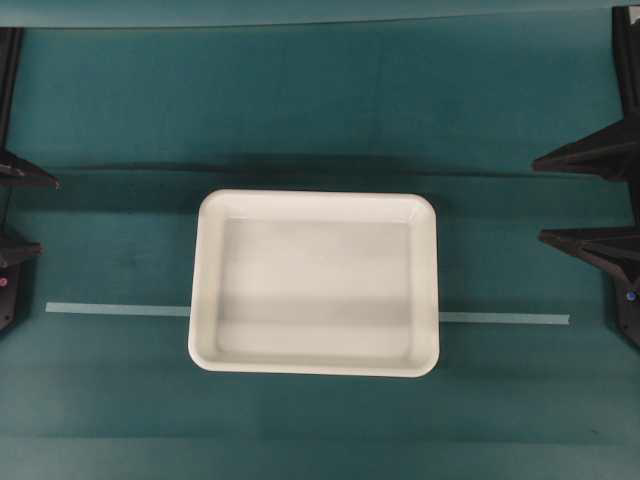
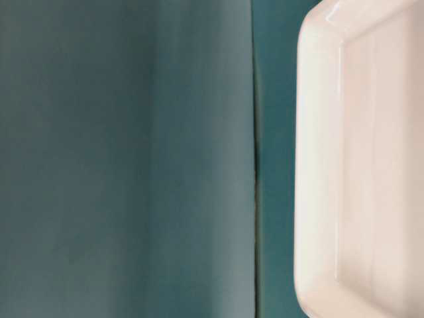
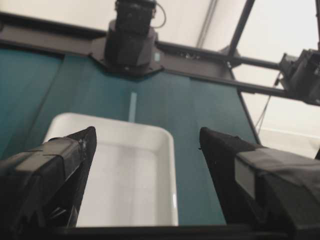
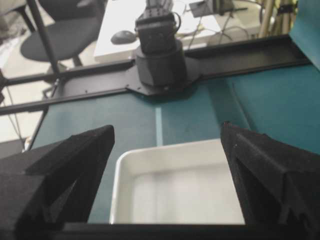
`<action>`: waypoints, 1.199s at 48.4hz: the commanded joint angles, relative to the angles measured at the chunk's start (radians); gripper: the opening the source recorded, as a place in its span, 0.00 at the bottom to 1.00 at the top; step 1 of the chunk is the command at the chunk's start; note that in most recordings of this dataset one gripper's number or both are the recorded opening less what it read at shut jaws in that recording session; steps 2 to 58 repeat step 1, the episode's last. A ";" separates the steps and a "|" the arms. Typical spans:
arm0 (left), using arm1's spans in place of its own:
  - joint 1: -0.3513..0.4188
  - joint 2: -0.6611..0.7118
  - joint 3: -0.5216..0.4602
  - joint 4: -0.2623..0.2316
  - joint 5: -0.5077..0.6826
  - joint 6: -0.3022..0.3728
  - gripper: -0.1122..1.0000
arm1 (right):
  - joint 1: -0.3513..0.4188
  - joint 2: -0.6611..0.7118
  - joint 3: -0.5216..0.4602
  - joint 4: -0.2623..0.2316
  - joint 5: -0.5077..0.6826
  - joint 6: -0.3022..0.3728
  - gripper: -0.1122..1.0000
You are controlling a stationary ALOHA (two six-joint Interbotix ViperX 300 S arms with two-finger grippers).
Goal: Lift the white case with both hands.
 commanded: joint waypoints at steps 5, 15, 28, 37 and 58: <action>-0.002 0.017 -0.029 0.002 -0.011 0.003 0.90 | 0.002 0.012 -0.018 -0.003 -0.009 0.000 0.91; -0.002 0.017 -0.029 0.002 -0.011 0.003 0.90 | 0.002 0.012 -0.018 -0.003 -0.009 0.000 0.91; -0.002 0.017 -0.029 0.002 -0.011 0.003 0.90 | 0.002 0.012 -0.018 -0.003 -0.009 0.000 0.91; -0.002 0.017 -0.029 0.002 -0.011 0.003 0.90 | 0.002 0.012 -0.018 -0.003 -0.009 0.000 0.91; -0.002 0.017 -0.029 0.002 -0.011 0.003 0.90 | 0.002 0.012 -0.018 -0.003 -0.009 0.000 0.91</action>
